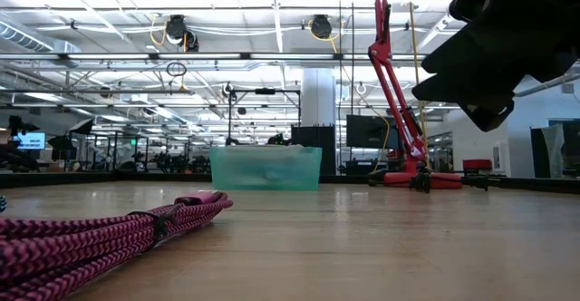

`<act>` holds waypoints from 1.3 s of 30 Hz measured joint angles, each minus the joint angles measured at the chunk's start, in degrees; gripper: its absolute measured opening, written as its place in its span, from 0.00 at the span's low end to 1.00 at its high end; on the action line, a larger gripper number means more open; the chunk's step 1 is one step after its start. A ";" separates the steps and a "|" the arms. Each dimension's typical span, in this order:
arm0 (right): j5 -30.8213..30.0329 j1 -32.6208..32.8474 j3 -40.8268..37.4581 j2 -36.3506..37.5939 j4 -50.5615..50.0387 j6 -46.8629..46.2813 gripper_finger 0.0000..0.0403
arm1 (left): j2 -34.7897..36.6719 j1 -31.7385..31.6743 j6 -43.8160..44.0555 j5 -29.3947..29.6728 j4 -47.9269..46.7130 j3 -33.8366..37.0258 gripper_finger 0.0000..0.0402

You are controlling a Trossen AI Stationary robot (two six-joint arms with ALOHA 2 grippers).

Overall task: Pick & Place USB Port
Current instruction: Put the blue USB cable into the transparent bin

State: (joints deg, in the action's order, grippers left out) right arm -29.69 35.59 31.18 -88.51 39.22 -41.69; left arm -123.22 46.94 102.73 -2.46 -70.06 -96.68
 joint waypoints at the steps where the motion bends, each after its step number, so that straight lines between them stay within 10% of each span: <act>1: 0.00 0.00 0.00 0.00 0.00 0.00 0.33 | -0.16 -0.08 -0.17 -0.05 0.24 0.00 0.45; 16: 0.01 0.02 0.00 0.00 -0.06 -0.04 0.33 | -3.16 -1.23 -3.00 -0.57 7.21 0.00 0.44; 24: 0.24 0.02 -0.02 0.00 -0.02 -0.04 0.33 | -3.18 -1.14 -5.51 -0.13 6.77 0.33 0.06; 29: 1.98 0.13 -0.02 0.00 0.00 0.31 0.33 | -3.01 -1.06 -10.67 1.68 7.17 0.36 0.04; 39: 7.19 0.15 -0.02 0.00 1.40 1.95 0.33 | 1.53 0.44 -16.44 24.95 9.83 0.04 0.03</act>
State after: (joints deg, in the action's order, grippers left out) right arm -22.50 35.75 31.16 -88.51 40.62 -39.75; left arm -121.69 47.39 86.29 22.49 -60.23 -96.64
